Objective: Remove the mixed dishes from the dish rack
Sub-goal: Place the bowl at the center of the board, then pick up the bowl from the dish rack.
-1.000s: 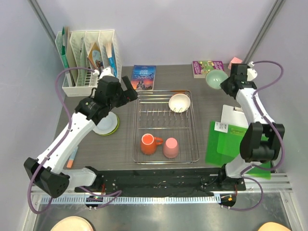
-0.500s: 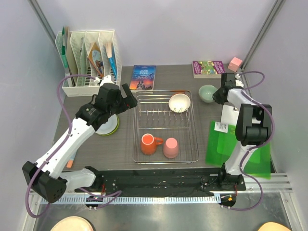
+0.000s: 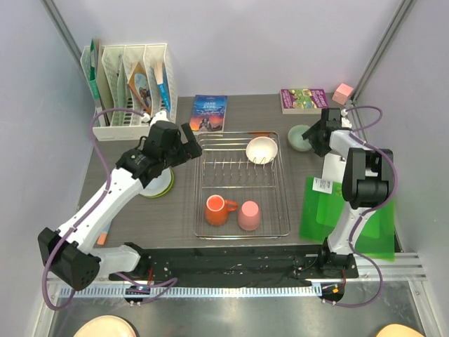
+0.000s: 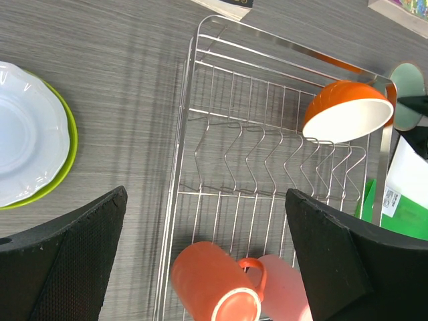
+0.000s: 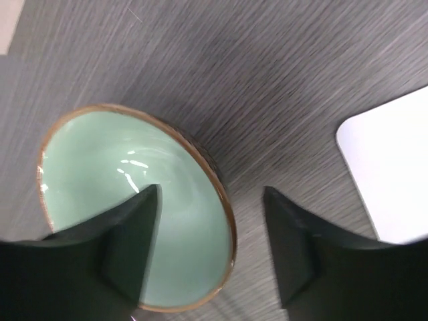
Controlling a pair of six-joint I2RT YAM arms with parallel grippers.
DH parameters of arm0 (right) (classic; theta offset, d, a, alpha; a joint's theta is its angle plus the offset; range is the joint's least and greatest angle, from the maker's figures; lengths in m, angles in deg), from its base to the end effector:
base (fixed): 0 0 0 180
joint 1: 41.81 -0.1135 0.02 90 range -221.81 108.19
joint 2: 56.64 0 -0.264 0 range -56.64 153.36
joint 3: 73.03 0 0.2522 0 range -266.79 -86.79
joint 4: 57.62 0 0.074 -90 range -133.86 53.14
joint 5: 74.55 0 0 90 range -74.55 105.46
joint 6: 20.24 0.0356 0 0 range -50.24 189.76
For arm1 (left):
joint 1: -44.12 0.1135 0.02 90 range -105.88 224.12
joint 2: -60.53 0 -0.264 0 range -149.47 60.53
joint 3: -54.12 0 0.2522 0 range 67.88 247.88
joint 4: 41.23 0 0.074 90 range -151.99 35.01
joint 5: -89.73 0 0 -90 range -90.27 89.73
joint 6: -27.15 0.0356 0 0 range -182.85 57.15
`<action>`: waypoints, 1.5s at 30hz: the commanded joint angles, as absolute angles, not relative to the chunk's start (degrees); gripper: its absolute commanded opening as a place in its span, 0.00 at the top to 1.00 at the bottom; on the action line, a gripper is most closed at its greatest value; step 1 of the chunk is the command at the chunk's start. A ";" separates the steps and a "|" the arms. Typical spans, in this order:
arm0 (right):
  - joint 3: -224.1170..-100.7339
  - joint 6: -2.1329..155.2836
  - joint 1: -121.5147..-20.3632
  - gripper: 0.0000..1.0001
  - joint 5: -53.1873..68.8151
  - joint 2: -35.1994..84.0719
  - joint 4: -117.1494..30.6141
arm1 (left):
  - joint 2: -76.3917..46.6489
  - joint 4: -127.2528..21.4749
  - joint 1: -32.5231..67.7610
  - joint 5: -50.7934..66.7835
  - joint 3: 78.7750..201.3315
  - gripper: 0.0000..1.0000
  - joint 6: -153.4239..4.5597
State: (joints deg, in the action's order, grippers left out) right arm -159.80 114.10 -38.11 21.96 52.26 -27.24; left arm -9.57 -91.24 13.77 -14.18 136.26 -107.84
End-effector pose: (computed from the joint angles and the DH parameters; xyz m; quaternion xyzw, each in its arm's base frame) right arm 0.4046 -0.0302 0.1815 0.4015 0.8561 0.0610 0.3195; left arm 0.2307 -0.1252 0.3476 -0.1663 0.8780 -0.1799 0.4111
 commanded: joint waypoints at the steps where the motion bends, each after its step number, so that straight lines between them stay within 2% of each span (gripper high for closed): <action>1: -159.39 115.55 -38.30 0.21 20.64 47.52 -29.89 | -9.60 -88.31 13.71 -14.50 136.97 0.00 -107.06; 2: -159.39 115.99 -38.30 0.13 20.64 46.55 -29.89 | -9.69 -88.22 13.71 -14.42 137.23 0.00 -106.89; 6: -159.13 117.31 -38.30 0.02 20.38 41.19 -27.87 | -10.39 -87.25 13.71 -13.54 137.93 0.00 -105.66; 10: -155.45 118.89 -38.65 0.00 19.59 31.71 -26.64 | -12.14 -85.41 13.62 -13.54 138.81 0.00 -104.52; 15: -150.96 119.78 -43.46 0.00 18.09 11.32 -26.72 | -21.01 -83.65 13.36 -12.76 142.76 0.00 -103.64; 17: -148.85 118.46 -46.81 0.00 18.18 5.87 -27.60 | -24.70 -83.38 12.48 -11.52 147.67 0.00 -101.37; 19: -145.34 116.70 -49.54 0.02 17.22 -0.99 -29.27 | -30.15 -81.63 10.38 -15.89 152.84 0.00 -98.55; 24: -138.57 113.63 -50.51 0.04 16.33 -10.48 -27.18 | -40.09 -75.13 1.41 -17.77 159.29 0.00 -70.74; 28: -135.67 111.43 -50.51 0.04 17.30 -14.79 -24.27 | -40.55 -65.22 0.26 -12.32 153.95 0.00 -62.86; 30: -134.78 110.54 -50.51 0.05 17.30 -16.12 -24.09 | -40.10 -63.61 0.17 -8.01 152.10 0.08 -58.74; 33: -134.17 110.10 -50.60 0.05 17.30 -17.53 -24.09 | -39.75 -58.26 0.17 -5.55 149.89 0.09 -56.45; 39: -132.85 110.01 -50.60 0.05 16.42 -16.92 -24.09 | -44.31 -56.05 0.26 -4.67 150.41 0.17 -52.13; 45: -132.23 109.23 -50.60 0.05 16.25 -16.30 -24.18 | -48.62 -51.57 0.26 -3.34 150.32 0.21 -53.88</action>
State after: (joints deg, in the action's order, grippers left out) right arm -132.81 111.04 -50.54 16.80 -16.48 -22.52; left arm -46.14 -57.39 0.26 -5.28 149.12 -54.45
